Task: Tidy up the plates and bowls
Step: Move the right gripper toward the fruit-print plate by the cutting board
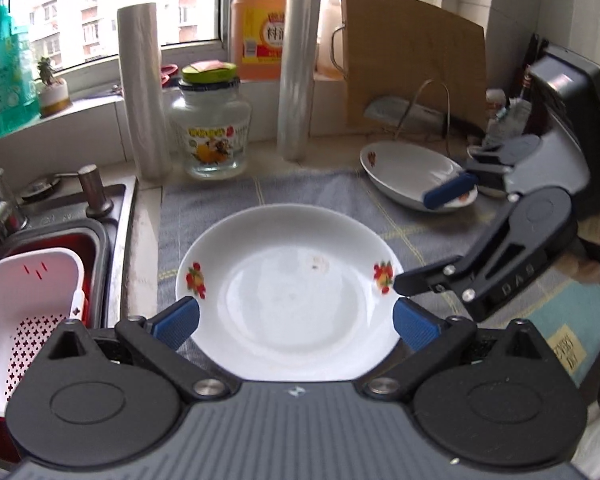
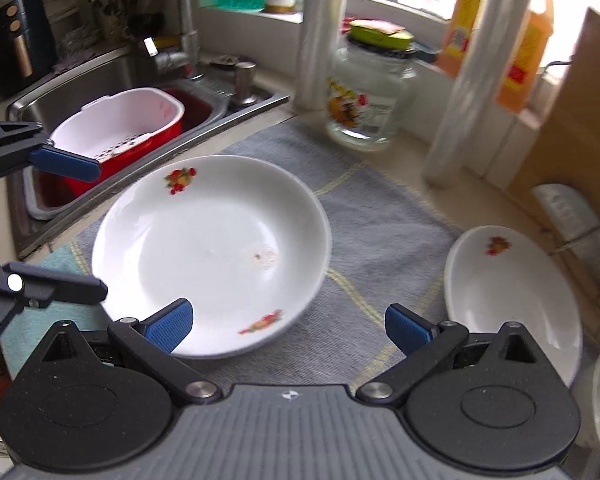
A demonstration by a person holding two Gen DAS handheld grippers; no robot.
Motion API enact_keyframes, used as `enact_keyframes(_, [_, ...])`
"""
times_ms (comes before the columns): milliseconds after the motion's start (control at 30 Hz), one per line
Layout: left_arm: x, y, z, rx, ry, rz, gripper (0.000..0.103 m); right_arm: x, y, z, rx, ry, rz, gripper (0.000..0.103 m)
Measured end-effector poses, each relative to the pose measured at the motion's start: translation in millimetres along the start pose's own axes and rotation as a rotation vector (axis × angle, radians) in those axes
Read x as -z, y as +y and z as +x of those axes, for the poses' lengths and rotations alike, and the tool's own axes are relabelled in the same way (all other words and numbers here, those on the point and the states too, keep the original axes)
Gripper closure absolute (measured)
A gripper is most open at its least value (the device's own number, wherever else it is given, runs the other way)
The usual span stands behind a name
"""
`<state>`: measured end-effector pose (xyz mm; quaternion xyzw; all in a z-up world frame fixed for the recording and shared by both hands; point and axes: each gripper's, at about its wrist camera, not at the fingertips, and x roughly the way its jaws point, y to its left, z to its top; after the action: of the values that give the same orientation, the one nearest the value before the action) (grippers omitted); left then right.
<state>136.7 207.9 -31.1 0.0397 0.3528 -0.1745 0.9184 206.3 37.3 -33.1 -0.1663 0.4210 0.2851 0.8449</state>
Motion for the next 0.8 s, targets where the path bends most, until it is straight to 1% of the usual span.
enact_keyframes(67, [-0.5,-2.9,1.5,-0.006,-0.009,-0.006,0.001,5.8,-1.9,-4.8,0.034,-0.005,0.019,0.0])
enact_keyframes(233, [-0.7,-13.6,4.9,0.03,-0.033,-0.027,0.001,24.5,-11.8,-22.0,0.102,-0.017,0.11,0.0])
enact_keyframes(433, [-4.4,-41.7,12.6,0.053,-0.047,-0.034,0.001,50.9,-34.0,-41.3,0.154,-0.014,0.189,0.0])
enact_keyframes(567, [-8.3,-67.0,18.5,0.044,-0.05,-0.027,0.001,66.5,-51.6,-52.3,0.157,-0.023,0.199,0.0])
enact_keyframes(800, [-21.2,-124.5,33.2,-0.017,-0.046,-0.034,0.001,95.2,-96.0,-70.2,0.102,-0.05,0.156,0.0])
